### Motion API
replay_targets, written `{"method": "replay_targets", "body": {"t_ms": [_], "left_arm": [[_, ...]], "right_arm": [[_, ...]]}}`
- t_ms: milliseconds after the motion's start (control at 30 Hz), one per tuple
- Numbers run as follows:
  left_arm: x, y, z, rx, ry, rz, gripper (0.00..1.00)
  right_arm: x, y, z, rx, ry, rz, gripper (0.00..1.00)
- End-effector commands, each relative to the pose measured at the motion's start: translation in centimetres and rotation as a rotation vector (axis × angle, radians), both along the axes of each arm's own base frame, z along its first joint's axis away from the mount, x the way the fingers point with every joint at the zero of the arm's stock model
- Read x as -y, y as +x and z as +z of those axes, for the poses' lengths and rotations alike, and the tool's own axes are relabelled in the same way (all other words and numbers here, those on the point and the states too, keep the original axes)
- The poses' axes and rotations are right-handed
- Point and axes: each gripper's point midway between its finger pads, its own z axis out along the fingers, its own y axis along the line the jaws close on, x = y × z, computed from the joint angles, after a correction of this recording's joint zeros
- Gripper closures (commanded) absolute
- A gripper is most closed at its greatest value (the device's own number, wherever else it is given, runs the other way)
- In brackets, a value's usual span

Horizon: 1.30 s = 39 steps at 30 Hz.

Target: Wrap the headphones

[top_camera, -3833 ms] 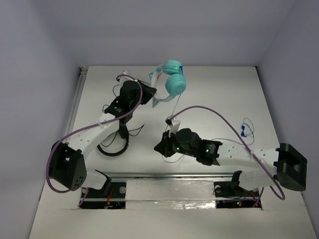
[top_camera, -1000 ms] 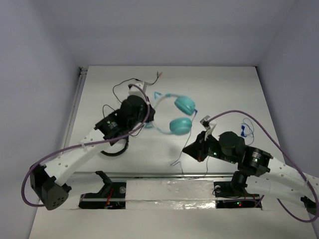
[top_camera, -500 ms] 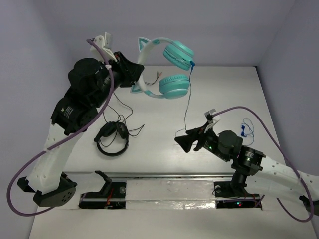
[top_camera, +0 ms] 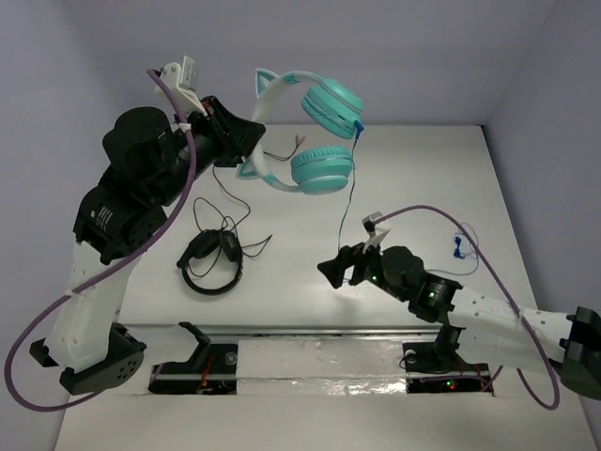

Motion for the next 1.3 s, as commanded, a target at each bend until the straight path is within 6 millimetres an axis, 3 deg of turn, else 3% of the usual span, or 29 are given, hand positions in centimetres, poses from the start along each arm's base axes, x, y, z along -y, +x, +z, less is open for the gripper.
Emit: {"method": "replay_targets", "body": {"t_ms": [0, 200, 333, 433, 467, 567, 600, 633, 833, 967, 1033, 1100, 1133, 1167, 1267], "left_arm": [[-0.8, -1.7, 5.6, 0.120, -0.139, -0.015, 1.00], [-1.1, -3.3, 8.3, 0.169, -0.182, -0.054, 1.00], [-1.1, -2.9, 8.0, 0.167, -0.174, -0.044, 1.00], [-1.3, -1.7, 7.0, 0.150, -0.158, 0.007, 1.00], [-1.3, -1.3, 6.6, 0.142, -0.151, 0.020, 1.00], [-0.9, 1.1, 3.9, 0.092, -0.125, 0.085, 1.00], [-0.6, 2.3, 2.3, 0.066, -0.110, 0.111, 1.00], [-0.9, 3.2, 1.5, 0.057, -0.107, 0.157, 1.00], [-2.4, 9.1, -4.0, -0.020, -0.076, 0.349, 1.00], [-2.2, 11.6, -7.6, -0.067, -0.048, 0.405, 1.00], [-1.6, 12.8, -11.2, -0.113, -0.014, 0.421, 1.00], [-1.5, 13.4, -13.6, -0.139, 0.003, 0.438, 1.00], [-2.0, 13.7, -15.8, -0.161, 0.027, 0.473, 1.00], [-2.2, 13.8, -16.7, -0.167, 0.039, 0.488, 1.00], [-1.7, 13.9, -19.7, -0.191, 0.062, 0.465, 1.00]], "right_arm": [[-1.3, 1.2, 1.9, 0.054, 0.098, -0.016, 0.12], [-1.8, 3.2, 0.2, 0.027, 0.136, -0.098, 0.13], [-2.6, 3.5, -2.2, -0.016, 0.149, -0.103, 0.17], [-2.8, 3.1, -2.3, -0.024, 0.174, -0.084, 0.46], [-2.5, 2.9, -2.2, -0.026, 0.183, -0.085, 0.69], [-2.1, 1.9, -2.3, -0.081, 0.160, -0.068, 0.99], [-2.1, 1.8, -1.9, -0.096, 0.153, -0.065, 1.00], [-1.6, 0.9, -3.5, -0.154, 0.082, -0.067, 1.00], [-0.7, -4.7, -6.9, -0.357, -0.204, -0.027, 1.00], [-2.2, -8.5, -7.0, -0.387, -0.328, 0.085, 1.00], [-2.6, -9.8, -6.7, -0.385, -0.452, 0.109, 1.00], [-3.0, -11.1, -6.7, -0.383, -0.530, 0.150, 1.00], [-2.1, -11.8, -7.2, -0.390, -0.612, 0.161, 1.00], [-2.8, -12.7, -6.9, -0.378, -0.648, 0.178, 1.00], [-1.8, -13.0, -6.5, -0.359, -0.720, 0.146, 1.00]]}}
